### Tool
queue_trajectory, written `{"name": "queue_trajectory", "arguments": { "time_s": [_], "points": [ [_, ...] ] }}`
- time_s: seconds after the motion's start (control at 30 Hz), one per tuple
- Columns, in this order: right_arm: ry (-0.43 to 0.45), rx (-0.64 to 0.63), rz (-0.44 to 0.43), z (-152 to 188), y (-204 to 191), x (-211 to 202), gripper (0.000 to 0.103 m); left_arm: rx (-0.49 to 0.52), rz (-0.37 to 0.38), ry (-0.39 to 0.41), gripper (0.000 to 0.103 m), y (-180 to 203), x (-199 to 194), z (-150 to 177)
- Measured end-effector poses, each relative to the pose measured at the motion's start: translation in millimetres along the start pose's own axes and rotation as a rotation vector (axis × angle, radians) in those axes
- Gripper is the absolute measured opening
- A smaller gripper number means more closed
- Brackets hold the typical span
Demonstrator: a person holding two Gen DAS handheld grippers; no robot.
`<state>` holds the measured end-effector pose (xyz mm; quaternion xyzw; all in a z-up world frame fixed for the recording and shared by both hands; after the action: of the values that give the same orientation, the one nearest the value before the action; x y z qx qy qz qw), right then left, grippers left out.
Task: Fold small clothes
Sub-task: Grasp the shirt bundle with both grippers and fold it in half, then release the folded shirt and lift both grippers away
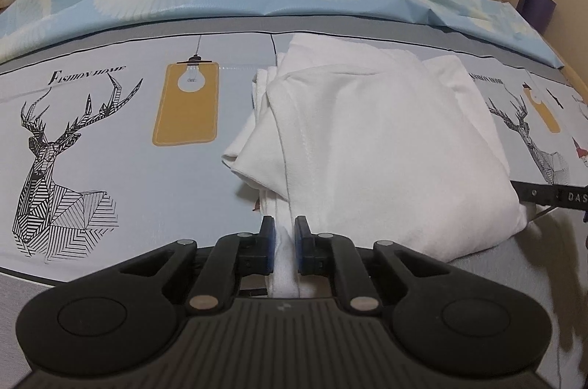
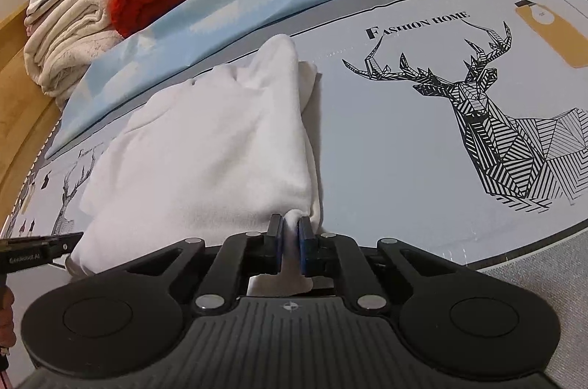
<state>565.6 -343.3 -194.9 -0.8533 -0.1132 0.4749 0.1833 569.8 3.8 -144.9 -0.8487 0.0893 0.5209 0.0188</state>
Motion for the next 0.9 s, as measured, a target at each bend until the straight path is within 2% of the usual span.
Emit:
{"name": "queue_trajectory", "arguments": {
  "time_s": [0.17,0.23,0.27,0.3,0.33,0.37,0.4,0.43,0.5,0.6,0.67,0.73,0.77,0.8,0.87,0.9],
  "points": [
    [0.010,0.007,-0.001,-3,1,3,0.008,-0.004,0.009,-0.004,0.010,1,0,2],
    [0.008,0.011,-0.011,-3,2,1,0.011,-0.037,0.014,0.002,0.014,-5,-1,1],
    [0.007,0.028,-0.018,-4,3,-1,0.015,-0.061,0.004,0.004,0.023,-10,-2,-1],
    [0.010,0.056,-0.009,-5,7,-6,0.033,-0.083,-0.010,0.009,0.044,-17,-5,-4],
    [0.024,0.076,0.006,-9,10,-10,0.056,-0.104,-0.020,0.032,0.055,-25,-9,-8],
    [0.056,0.086,0.011,-14,11,-15,0.063,-0.129,-0.033,0.069,0.070,-33,-14,-14],
    [0.102,0.089,0.007,-21,12,-19,0.066,-0.155,-0.046,0.118,0.074,-41,-20,-22],
    [0.132,0.085,0.002,-31,12,-20,0.066,-0.172,-0.049,0.144,0.075,-46,-23,-29],
    [0.145,0.053,-0.008,-53,4,-9,0.061,-0.187,0.001,0.176,0.077,-49,-21,-50],
    [0.135,-0.029,0.021,-84,-13,24,0.049,-0.121,0.040,0.179,0.082,-33,1,-82],
    [0.119,-0.035,0.075,-103,-17,52,0.045,-0.061,0.009,0.162,0.083,-19,23,-98],
    [0.148,0.002,0.164,-116,-10,69,0.046,-0.018,-0.077,0.133,0.085,-12,52,-109],
    [0.161,0.041,0.209,-119,-2,73,0.048,-0.023,-0.132,0.113,0.090,-16,65,-112],
    [0.182,0.112,0.234,-121,11,74,0.054,-0.048,-0.150,0.105,0.097,-23,75,-114],
    [0.219,0.187,0.244,-119,24,68,0.053,-0.107,-0.137,0.104,0.101,-38,77,-114],
    [0.226,0.191,0.296,-117,29,60,0.054,-0.126,-0.144,0.112,0.101,-43,72,-113]
  ]
}}
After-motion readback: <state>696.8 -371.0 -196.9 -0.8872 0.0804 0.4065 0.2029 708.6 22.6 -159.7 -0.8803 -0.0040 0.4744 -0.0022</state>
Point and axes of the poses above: each gripper's, at about its wrist camera, not at the fingertips, and x roughly the way its jaws point, y to its right, z to its underside, the point moved 5 cm from there along x, roughly the way its jaws point, and after that the axes turned 8 degrees about -y, right-handed, at the moved point
